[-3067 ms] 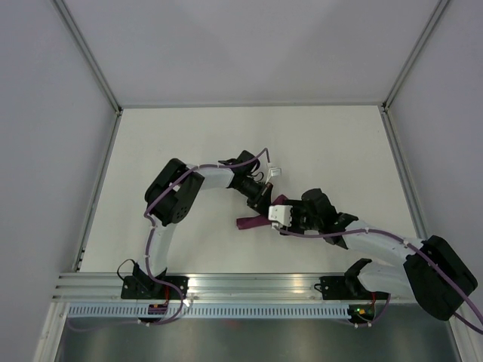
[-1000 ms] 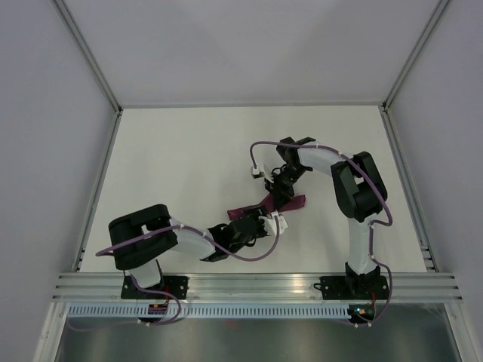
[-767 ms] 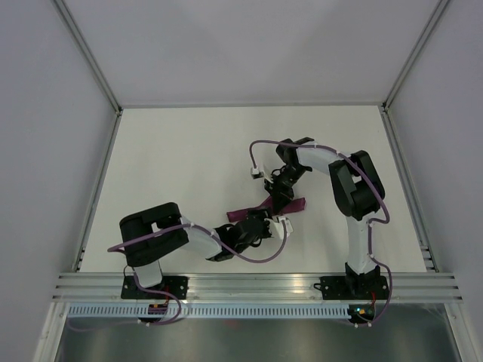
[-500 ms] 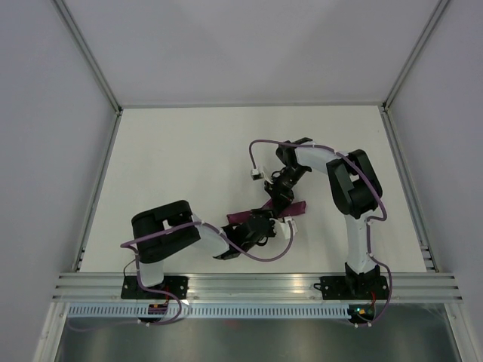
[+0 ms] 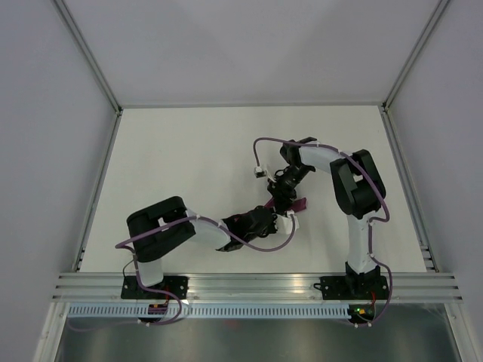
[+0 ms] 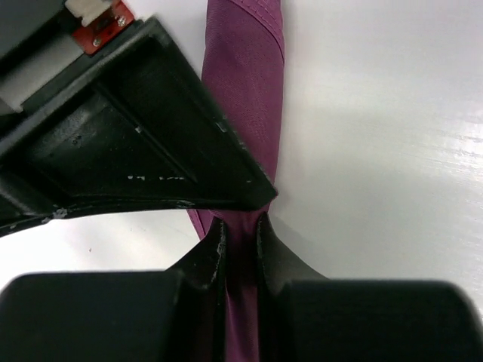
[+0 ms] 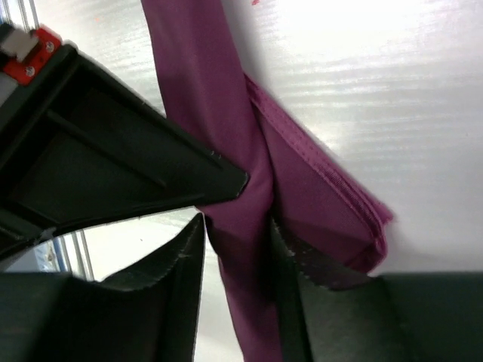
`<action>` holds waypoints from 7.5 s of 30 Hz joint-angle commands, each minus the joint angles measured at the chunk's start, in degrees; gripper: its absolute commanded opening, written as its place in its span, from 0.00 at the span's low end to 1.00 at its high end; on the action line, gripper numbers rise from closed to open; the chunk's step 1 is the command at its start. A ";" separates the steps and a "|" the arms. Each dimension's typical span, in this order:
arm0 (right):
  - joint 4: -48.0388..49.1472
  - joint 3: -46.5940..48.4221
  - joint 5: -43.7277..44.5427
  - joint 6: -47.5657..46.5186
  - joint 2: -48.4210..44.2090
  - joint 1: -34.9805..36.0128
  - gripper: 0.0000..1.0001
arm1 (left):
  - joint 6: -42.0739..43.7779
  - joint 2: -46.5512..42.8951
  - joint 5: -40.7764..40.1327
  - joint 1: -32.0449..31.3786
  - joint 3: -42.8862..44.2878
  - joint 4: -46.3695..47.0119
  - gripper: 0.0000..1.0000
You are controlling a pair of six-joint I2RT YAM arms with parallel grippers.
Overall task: Fold the napkin, place the utensils inside, and roll it up
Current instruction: Roll the napkin with the utensil
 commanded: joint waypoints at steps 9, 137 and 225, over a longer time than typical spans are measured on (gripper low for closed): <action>23.61 -6.55 1.34 15.75 -18.05 -9.44 0.57 | -10.98 -2.79 13.24 5.37 2.69 -12.77 0.02; 11.59 -10.34 10.39 -8.77 -3.47 4.71 0.14 | -17.67 -19.24 1.82 1.86 -15.59 9.37 0.64; 5.52 -7.79 -2.18 17.25 -43.99 -43.37 0.54 | -66.17 27.53 12.10 30.15 53.13 -64.72 0.07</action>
